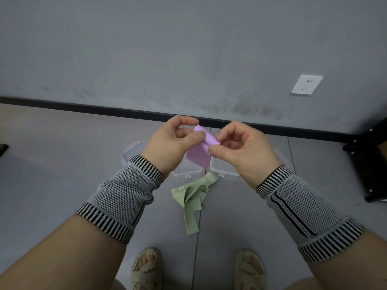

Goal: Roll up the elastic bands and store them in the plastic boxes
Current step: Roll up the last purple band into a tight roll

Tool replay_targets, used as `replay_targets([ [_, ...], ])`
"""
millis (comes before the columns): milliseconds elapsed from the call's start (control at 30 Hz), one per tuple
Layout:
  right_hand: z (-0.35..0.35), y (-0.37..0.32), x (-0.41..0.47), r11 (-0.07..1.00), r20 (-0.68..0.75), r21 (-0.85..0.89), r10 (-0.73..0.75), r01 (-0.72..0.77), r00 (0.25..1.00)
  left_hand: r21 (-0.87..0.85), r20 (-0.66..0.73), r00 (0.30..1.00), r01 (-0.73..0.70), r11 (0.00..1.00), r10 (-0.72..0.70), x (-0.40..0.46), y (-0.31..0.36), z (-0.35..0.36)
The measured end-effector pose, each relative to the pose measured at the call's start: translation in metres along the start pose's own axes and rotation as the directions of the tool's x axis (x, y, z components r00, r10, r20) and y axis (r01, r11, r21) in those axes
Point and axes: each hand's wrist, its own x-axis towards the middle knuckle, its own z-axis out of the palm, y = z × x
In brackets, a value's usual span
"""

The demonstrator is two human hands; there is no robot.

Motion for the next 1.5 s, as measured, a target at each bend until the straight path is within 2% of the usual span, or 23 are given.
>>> replay_targets([
  [133, -0.001, -0.006, -0.002, 0.998, 0.137, -0.063, 0.008, 0.001, 0.99, -0.032, 0.024, 0.999, -0.028, 0.999, 0.029, 0.0, 0.004, -0.006],
  [300, -0.004, -0.001, -0.002, 0.985, 0.225, -0.172, 0.026, 0.013, 0.974, 0.061, 0.136, 0.99, -0.045, 0.997, 0.037, -0.003, 0.004, -0.007],
  [433, -0.002, -0.001, -0.003, 0.975, 0.287, -0.22, 0.042, 0.024, 0.957, 0.107, 0.168, 0.986, -0.042, 0.993, 0.024, -0.006, 0.004, -0.006],
  [600, 0.001, -0.001, -0.004, 0.958, 0.289, -0.287, 0.059, 0.027, 0.956, 0.094, 0.159, 0.987, -0.019, 0.995, 0.003, -0.005, 0.002, -0.007],
  [800, 0.0, 0.0, -0.005, 0.944, 0.195, -0.317, -0.033, 0.095, 0.98, 0.086, 0.159, 0.987, -0.012, 0.996, -0.002, -0.003, 0.002, -0.005],
  [933, -0.001, -0.003, -0.008, 0.956, 0.195, -0.277, -0.044, 0.098, 0.98, 0.21, 0.165, 0.986, -0.057, 0.976, 0.022, -0.004, 0.003, -0.005],
  [1033, -0.001, -0.002, -0.009, 0.967, 0.237, -0.244, -0.017, 0.077, 0.971, 0.322, 0.223, 0.975, -0.064, 0.945, -0.01, -0.004, 0.003, -0.009],
  [1267, -0.01, -0.004, -0.006, 0.991, 0.236, -0.133, 0.048, -0.017, 0.971, 0.452, 0.212, 0.971, 0.003, 0.892, -0.11, -0.004, 0.001, -0.02],
  [1367, -0.013, -0.003, -0.005, 0.988, 0.231, -0.154, 0.052, -0.016, 0.972, 0.373, 0.144, 0.985, 0.037, 0.927, -0.098, -0.002, 0.003, -0.027],
  [1500, -0.012, -0.001, -0.002, 0.986, 0.204, -0.167, 0.039, -0.005, 0.978, 0.157, 0.141, 0.981, 0.112, 0.981, -0.134, 0.0, 0.005, -0.026],
])
